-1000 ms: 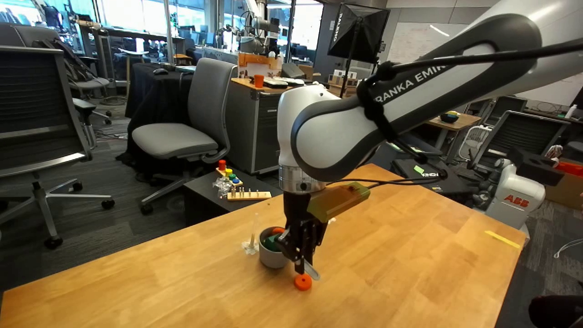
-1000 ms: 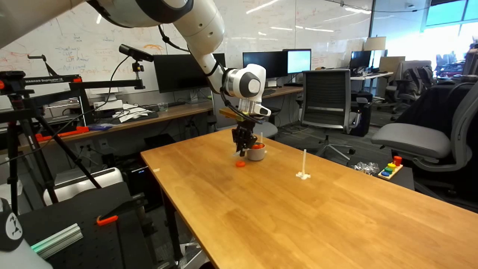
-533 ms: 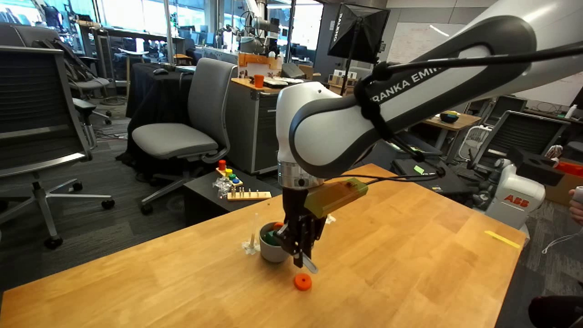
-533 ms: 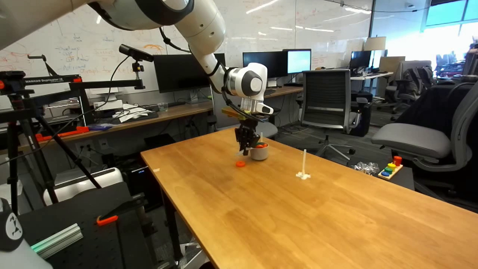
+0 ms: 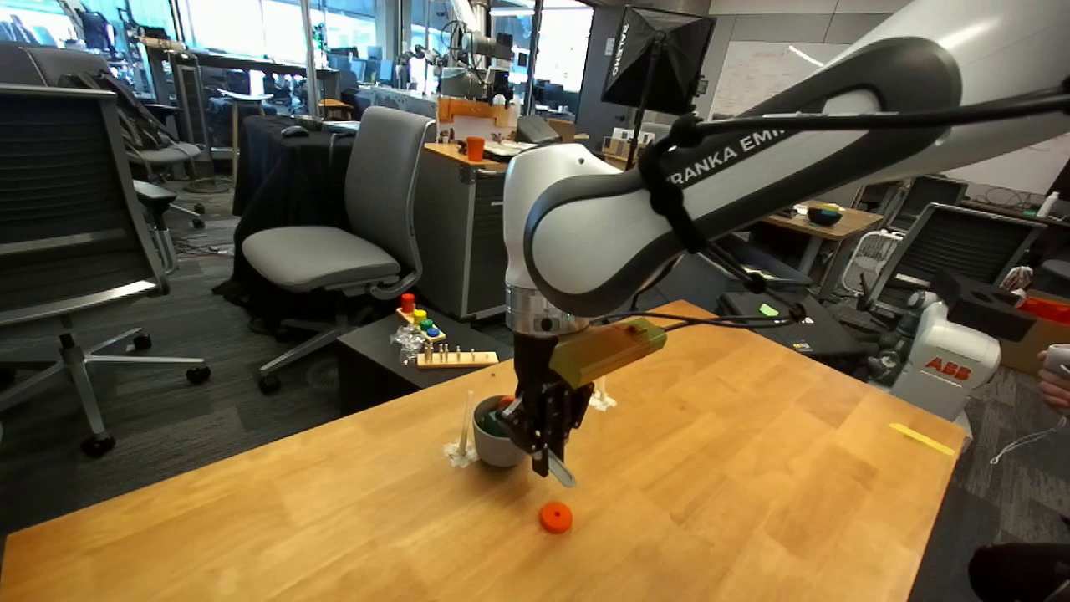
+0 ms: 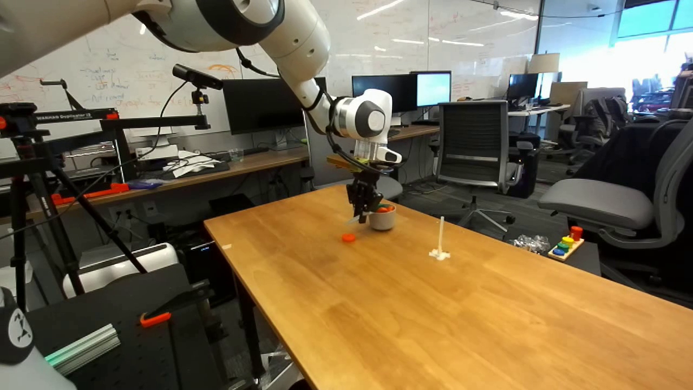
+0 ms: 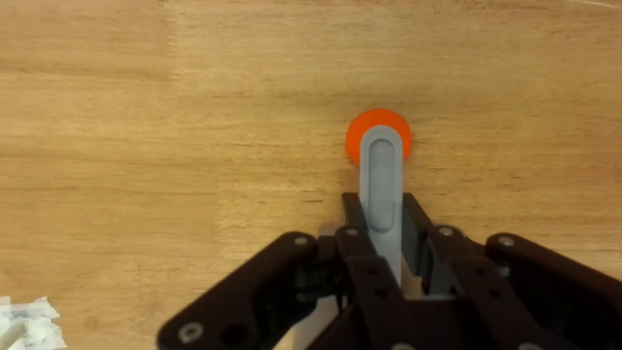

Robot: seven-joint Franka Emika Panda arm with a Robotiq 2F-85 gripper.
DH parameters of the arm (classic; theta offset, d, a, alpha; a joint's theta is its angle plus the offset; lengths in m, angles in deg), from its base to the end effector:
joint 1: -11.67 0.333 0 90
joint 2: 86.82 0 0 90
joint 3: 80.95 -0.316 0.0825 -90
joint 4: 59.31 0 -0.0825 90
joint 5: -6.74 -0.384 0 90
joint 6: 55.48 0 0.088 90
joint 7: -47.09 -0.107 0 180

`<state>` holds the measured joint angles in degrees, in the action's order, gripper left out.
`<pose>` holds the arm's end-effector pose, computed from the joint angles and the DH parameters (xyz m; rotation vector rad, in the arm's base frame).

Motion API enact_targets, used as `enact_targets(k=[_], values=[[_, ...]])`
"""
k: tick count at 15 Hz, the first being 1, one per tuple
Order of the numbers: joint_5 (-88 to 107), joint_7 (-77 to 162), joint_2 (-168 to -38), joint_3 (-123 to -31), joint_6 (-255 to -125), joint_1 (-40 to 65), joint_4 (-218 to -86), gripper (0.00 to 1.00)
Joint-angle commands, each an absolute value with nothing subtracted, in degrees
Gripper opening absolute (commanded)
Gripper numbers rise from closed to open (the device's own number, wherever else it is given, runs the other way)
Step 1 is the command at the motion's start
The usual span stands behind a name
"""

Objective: Put all the blocks and rings in the cup

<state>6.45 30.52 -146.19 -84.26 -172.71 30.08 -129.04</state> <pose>0.6802 0.2603 0.1228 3.1084 0.0994 -0.3323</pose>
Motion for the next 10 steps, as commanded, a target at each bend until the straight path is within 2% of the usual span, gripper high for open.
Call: enact_targets(k=[1, 10], values=[[6.89, 29.26, -147.25, -83.44, -170.93, 30.04, -125.94, 0.10], [6.15, 28.50, -144.71, -82.60, -173.32, 27.59, -130.19, 0.11]])
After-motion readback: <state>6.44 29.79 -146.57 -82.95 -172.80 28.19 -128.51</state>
